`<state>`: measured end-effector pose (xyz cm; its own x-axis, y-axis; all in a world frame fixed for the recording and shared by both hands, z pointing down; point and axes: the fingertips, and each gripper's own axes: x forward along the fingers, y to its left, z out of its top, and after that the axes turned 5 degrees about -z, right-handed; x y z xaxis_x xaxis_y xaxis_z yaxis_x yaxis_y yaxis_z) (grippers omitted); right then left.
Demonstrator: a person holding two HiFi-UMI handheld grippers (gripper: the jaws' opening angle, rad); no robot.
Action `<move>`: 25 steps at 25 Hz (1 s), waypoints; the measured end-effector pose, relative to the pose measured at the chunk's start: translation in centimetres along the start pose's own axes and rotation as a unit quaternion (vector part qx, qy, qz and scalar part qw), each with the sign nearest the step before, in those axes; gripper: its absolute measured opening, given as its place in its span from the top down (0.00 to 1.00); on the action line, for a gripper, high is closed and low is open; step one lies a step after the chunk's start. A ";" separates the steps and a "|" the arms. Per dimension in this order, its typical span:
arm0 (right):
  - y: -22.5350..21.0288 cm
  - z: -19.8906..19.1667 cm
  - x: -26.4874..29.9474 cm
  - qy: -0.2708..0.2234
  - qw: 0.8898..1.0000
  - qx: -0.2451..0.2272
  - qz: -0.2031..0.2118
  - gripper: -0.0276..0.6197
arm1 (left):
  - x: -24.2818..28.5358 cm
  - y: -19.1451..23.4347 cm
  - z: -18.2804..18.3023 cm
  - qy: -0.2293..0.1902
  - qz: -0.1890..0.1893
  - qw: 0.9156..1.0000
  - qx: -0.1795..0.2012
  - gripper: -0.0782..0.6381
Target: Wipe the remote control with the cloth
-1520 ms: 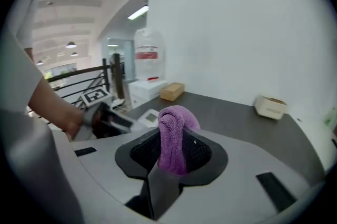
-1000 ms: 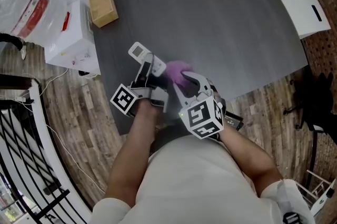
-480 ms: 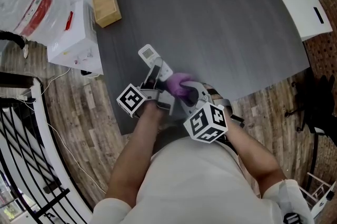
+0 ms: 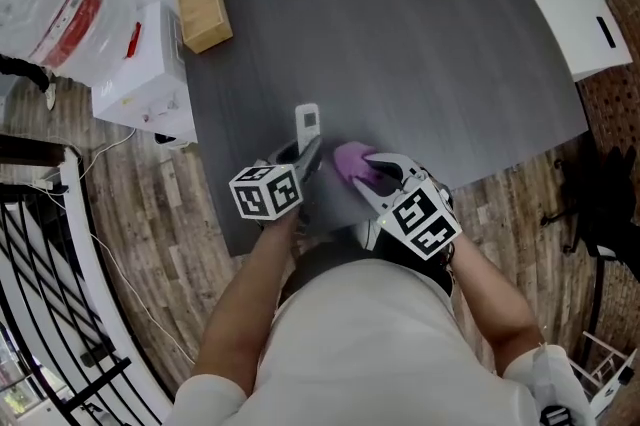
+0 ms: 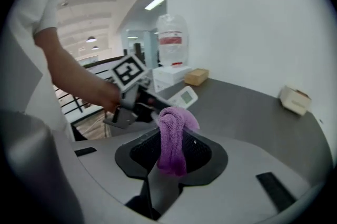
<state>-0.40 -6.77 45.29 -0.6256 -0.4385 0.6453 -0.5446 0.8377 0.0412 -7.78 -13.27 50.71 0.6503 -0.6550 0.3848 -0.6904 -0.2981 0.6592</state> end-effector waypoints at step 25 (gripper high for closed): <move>-4.4 -11.4 3.3 0.154 0.965 0.209 -0.045 0.79 | -1.0 -4.0 -15.7 0.319 0.026 0.780 0.538 0.48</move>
<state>6.27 -8.22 55.94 -0.4053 -0.3322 0.8517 -0.8065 0.5685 -0.1620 -0.67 -0.52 57.80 0.3998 -0.3093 0.8629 -0.3644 -0.9174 -0.1600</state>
